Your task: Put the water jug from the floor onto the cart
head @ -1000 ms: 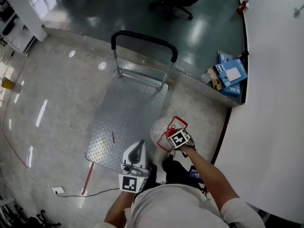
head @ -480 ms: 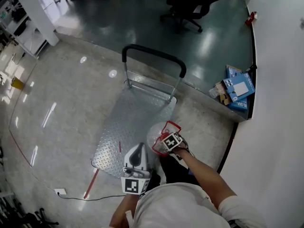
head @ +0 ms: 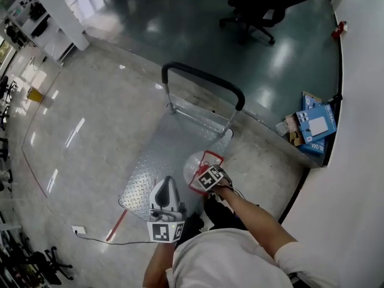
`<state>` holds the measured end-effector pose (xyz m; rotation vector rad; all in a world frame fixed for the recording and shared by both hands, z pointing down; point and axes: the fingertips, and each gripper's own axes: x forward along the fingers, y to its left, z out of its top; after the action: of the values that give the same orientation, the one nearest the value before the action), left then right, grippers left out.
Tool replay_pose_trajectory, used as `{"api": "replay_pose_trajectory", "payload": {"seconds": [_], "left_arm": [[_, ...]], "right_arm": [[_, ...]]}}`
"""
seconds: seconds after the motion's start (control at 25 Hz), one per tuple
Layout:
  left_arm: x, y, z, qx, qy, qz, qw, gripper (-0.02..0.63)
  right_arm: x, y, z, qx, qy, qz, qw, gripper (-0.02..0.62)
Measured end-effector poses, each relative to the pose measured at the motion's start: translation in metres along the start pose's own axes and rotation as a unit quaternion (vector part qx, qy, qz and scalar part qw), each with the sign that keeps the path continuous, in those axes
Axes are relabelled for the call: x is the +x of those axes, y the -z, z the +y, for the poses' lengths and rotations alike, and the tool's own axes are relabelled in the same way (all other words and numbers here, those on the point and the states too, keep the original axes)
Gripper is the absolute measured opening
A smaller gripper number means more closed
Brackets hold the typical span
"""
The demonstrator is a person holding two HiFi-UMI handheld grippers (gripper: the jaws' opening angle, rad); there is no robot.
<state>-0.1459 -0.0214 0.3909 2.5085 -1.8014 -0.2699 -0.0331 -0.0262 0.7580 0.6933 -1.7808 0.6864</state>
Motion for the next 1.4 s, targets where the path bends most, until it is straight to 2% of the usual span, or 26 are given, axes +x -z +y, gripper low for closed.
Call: {"api": "replay_pose_trajectory", "payload": {"seconds": [0.16, 0.36, 0.56, 0.88, 1.4], "left_arm": [[0.007, -0.003, 0.000, -0.004, -0.019, 0.006, 0.9998, 0.003], [0.012, 0.000, -0.002, 0.011, -0.014, 0.008, 0.9998, 0.003], [0.016, 0.009, 0.005, -0.006, -0.013, 0.021, 0.9997, 0.003], [0.024, 0.021, 0.012, -0.012, -0.003, 0.036, 0.9993, 0.003], [0.028, 0.031, 0.028, -0.022, -0.022, 0.040, 0.9987, 0.003]], "right_arm": [[0.004, -0.008, -0.015, -0.009, 0.000, 0.002, 1.000, 0.300], [0.014, -0.029, -0.030, -0.012, -0.001, -0.006, 1.000, 0.299], [0.025, -0.039, -0.034, -0.014, 0.000, 0.003, 1.000, 0.300], [0.045, -0.039, -0.043, 0.001, -0.004, 0.012, 1.000, 0.300], [0.063, -0.042, -0.055, 0.015, -0.005, 0.005, 1.000, 0.299]]}}
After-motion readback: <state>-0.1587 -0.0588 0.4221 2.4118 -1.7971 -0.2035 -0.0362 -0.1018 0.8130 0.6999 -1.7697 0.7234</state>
